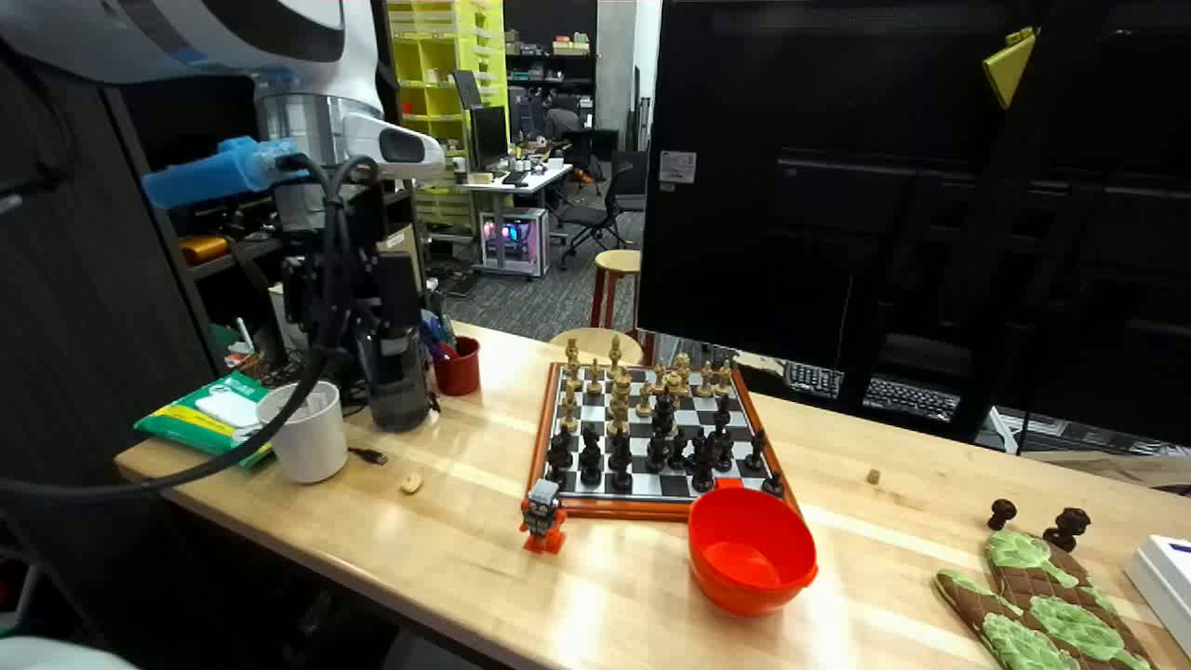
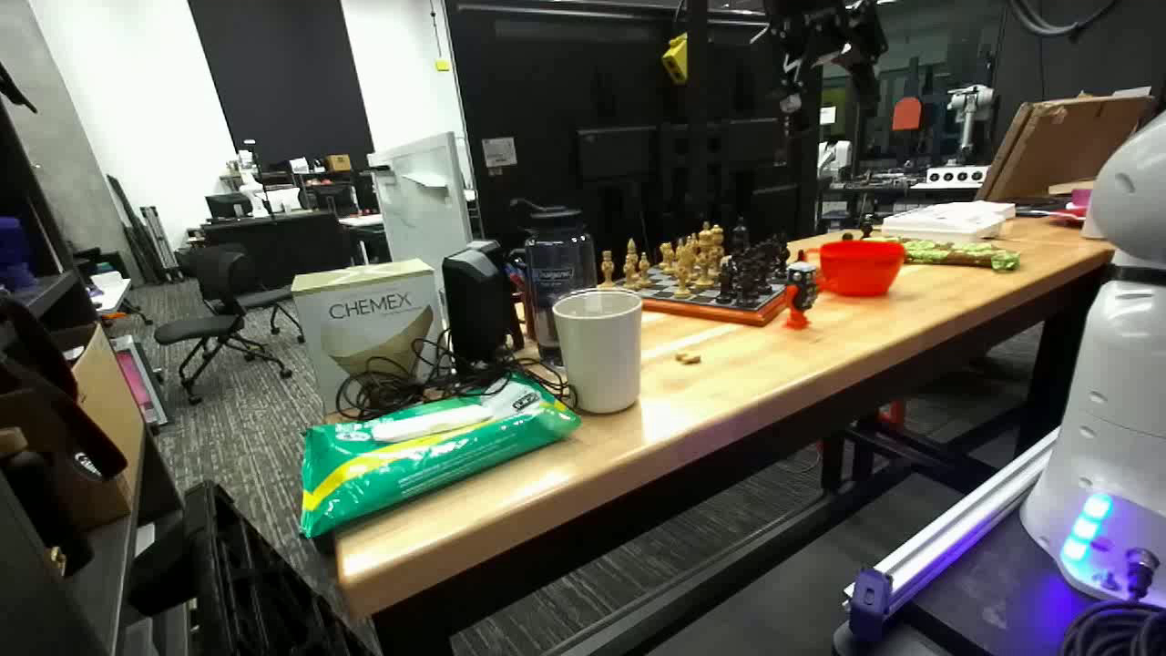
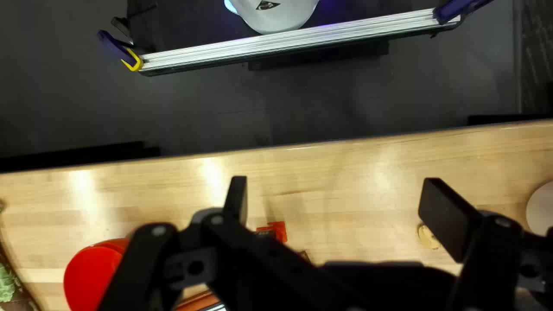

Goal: Move the toy robot from the table to the chessboard

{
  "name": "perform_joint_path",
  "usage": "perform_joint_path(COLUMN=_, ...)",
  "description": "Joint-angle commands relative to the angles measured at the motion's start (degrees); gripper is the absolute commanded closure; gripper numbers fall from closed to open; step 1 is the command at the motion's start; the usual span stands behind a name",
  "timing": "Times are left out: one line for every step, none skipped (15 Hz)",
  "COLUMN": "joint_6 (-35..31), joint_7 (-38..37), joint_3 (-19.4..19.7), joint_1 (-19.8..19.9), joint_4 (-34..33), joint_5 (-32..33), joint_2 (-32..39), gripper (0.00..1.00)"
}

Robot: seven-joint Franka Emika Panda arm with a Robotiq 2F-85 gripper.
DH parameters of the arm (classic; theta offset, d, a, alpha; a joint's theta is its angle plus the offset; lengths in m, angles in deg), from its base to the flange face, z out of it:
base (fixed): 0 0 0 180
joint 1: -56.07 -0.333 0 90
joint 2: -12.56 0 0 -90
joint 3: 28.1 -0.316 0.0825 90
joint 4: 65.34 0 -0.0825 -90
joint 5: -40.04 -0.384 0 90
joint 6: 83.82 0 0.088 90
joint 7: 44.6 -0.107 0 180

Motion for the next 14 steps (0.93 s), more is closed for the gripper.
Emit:
perform_joint_path(joint_6=0.0, joint_7=-0.4, joint_3=0.5, joint_1=-0.8, joint_4=-0.1, joint_5=0.3, joint_2=0.2, gripper=0.00)
perform_joint_path(joint_6=0.0, joint_7=-0.4, joint_3=0.5, joint_1=-0.8, joint_4=-0.2, joint_5=0.3, joint_2=0.2, gripper=0.00)
perform_joint_path(joint_6=0.0, joint_7=-0.4, joint_3=0.5, joint_1=-0.8, joint_4=-0.2, joint_5=0.3, joint_2=0.2, gripper=0.00)
perform_joint_path(joint_6=0.0, joint_7=-0.4, joint_3=0.5, joint_1=-0.8, joint_4=-0.2, joint_5=0.3, joint_2=0.2, gripper=0.00)
perform_joint_path(joint_6=0.0, joint_7=-0.4, joint_3=0.5, joint_1=-0.8, joint_4=-0.2, joint_5=0.3, joint_2=0.2, gripper=0.00)
perform_joint_path(joint_6=0.1, joint_7=-0.5, joint_3=0.5, joint_1=-0.7, joint_4=-0.2, joint_5=0.4, joint_2=0.4, gripper=0.00)
perform_joint_path(joint_6=0.0, joint_7=-0.4, joint_3=0.4, joint_1=-0.7, joint_4=0.0, joint_5=0.7, joint_2=0.6, gripper=0.00)
perform_joint_path(joint_6=-0.2, joint_7=-0.3, joint_3=0.5, joint_1=-0.7, joint_4=0.1, joint_5=0.8, joint_2=0.7, gripper=0.00)
perform_joint_path(joint_6=-1.4, joint_7=-0.3, joint_3=0.4, joint_1=-0.7, joint_4=0.6, joint_5=1.1, joint_2=0.6, gripper=0.00)
perform_joint_path(joint_6=-2.5, joint_7=-0.1, joint_3=0.6, joint_1=-0.8, joint_4=0.9, joint_5=1.3, joint_2=0.6, gripper=0.00)
perform_joint_path(joint_6=-4.2, joint_7=0.0, joint_3=0.6, joint_1=-0.8, joint_4=1.4, joint_5=1.6, joint_2=0.7, gripper=0.00)
perform_joint_path(joint_6=-7.1, joint_7=-0.1, joint_3=0.5, joint_1=-0.6, joint_4=2.2, joint_5=2.4, joint_2=0.7, gripper=0.00)
perform_joint_path(joint_6=-10.0, joint_7=-0.4, joint_3=0.5, joint_1=-0.3, joint_4=2.8, joint_5=3.4, joint_2=0.9, gripper=0.00)
perform_joint_path(joint_6=-13.3, joint_7=0.2, joint_3=1.0, joint_1=-0.4, joint_4=3.6, joint_5=3.6, joint_2=1.6, gripper=0.00)
